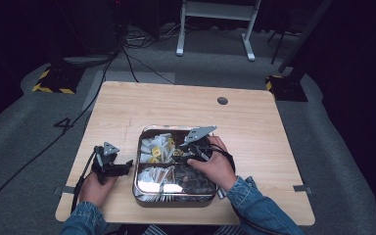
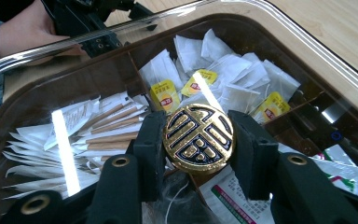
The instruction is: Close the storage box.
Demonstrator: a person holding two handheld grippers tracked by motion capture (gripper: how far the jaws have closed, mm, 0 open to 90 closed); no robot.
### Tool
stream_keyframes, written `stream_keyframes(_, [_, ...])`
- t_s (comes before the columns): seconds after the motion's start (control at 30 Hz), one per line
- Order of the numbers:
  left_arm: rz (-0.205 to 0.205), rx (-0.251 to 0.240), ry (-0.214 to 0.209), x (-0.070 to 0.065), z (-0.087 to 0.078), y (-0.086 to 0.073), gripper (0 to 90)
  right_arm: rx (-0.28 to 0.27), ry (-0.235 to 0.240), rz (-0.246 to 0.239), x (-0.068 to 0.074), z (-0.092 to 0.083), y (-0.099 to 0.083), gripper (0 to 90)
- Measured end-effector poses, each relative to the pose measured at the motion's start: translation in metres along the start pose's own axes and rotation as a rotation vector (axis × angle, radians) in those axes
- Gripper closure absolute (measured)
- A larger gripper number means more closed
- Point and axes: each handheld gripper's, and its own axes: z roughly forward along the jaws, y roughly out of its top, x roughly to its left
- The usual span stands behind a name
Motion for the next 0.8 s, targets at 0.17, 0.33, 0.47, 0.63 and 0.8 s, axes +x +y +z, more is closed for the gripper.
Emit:
stream_keyframes(0.17, [-0.001, 0.000, 0.000, 0.000, 0.000, 0.000, 18.1, 0.020, 0.011, -0.004, 0.001, 0.009, -0.004, 58.6])
stream_keyframes(0.33, [0.000, 0.000, 0.000, 0.000, 0.000, 0.000, 18.1, 0.030, 0.005, -0.011, 0.003, 0.013, -0.005, 58.6])
stream_keyframes(0.47, [0.000, 0.000, 0.000, 0.000, 0.000, 0.000, 18.1, 0.036, -0.004, -0.019, 0.004, 0.015, -0.006, 58.6])
stream_keyframes(0.63, [0.000, 0.000, 0.000, 0.000, 0.000, 0.000, 18.1, 0.047, -0.008, -0.026, 0.007, 0.017, -0.008, 58.6])
stream_keyframes(0.8, [0.000, 0.000, 0.000, 0.000, 0.000, 0.000, 18.1, 0.051, -0.004, -0.020, 0.007, 0.019, -0.009, 58.6])
